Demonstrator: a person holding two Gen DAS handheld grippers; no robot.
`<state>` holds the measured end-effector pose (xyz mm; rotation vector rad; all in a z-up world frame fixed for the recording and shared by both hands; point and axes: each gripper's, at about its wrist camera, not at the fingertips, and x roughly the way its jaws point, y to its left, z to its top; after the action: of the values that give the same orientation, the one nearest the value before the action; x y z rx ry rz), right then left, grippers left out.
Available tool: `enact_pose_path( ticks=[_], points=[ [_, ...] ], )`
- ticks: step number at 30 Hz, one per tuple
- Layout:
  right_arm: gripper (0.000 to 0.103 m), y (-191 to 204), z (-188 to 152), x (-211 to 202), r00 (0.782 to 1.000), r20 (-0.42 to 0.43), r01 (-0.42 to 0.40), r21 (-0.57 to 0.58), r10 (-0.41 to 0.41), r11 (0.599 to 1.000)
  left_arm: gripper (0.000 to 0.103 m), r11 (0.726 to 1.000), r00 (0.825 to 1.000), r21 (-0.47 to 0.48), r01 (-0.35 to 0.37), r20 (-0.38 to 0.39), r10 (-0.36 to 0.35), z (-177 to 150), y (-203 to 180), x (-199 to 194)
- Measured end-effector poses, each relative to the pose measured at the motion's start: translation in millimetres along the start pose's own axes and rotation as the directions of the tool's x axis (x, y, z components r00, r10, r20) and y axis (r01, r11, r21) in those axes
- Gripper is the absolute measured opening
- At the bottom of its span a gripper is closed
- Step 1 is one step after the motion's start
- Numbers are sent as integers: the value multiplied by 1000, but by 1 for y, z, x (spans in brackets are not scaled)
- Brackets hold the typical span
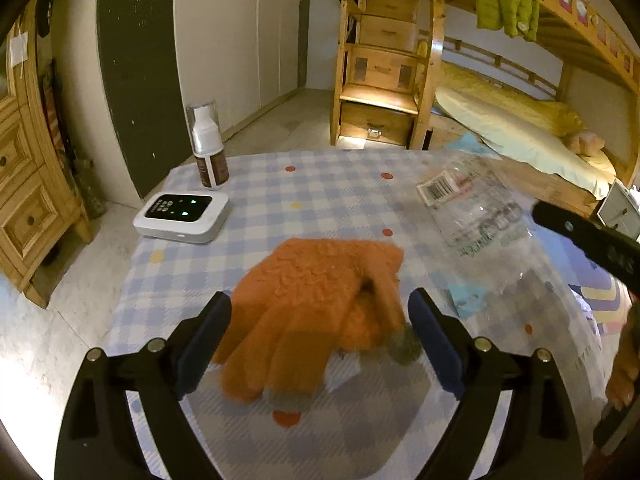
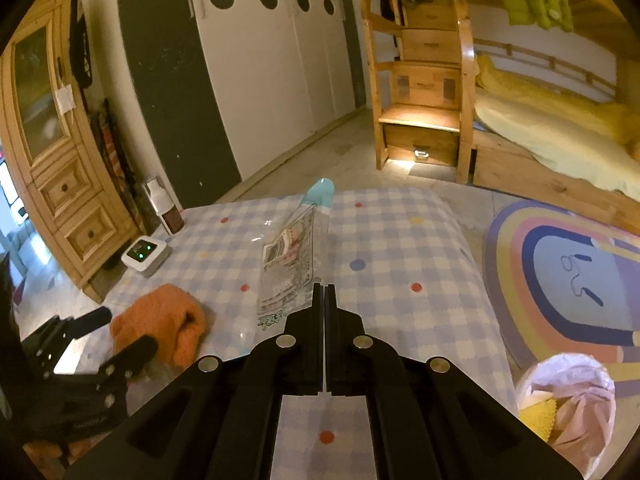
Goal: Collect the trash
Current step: 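Grasp the clear plastic packaging with the right gripper while the left grasps the orange glove, then carry glove and packaging over the trash bag and open both grippers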
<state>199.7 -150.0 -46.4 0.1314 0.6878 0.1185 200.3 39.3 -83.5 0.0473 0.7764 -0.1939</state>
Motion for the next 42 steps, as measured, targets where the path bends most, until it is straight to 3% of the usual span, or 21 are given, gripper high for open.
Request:
enact_pose_path(
  ticks=[4,8,11,16,21,27,31,35,42],
  points=[
    [0,-3,-2,-2,1000,-4,-1,5,1,1000,69,1000,997,2,-15,-79,15,0,0,19],
    [0,-5,-3,-4,1000,-4,-2,5,2,1000,36,997,995,-53,57,-79,-61,0,7,15],
    [0,-5,-3,-4,1000,-1,-4,8,4,1000,22,997,997,-44,60,-51,-62,-1,6,9],
    [0,-6,-7,-15,999,36,-18,20,18,1000,20,990,989,-56,126,83,-121,-1,4,-31],
    [0,-11,-12,-38,997,76,-30,44,26,999,20,981,963,-41,190,202,-178,-7,-12,-71],
    [0,-29,-31,-79,995,96,-15,87,7,996,20,975,956,-13,222,197,-215,-24,-50,-80],
    [0,-53,-51,-114,992,98,70,120,-82,990,20,967,951,66,245,176,-253,-32,-95,-86],
    [0,-88,-69,-147,980,94,156,177,-174,972,20,938,929,150,312,160,-335,-36,-151,-96],
    [0,-148,-101,-201,932,78,321,271,-353,908,21,875,888,242,420,91,-452,-46,-243,-100]
  ],
)
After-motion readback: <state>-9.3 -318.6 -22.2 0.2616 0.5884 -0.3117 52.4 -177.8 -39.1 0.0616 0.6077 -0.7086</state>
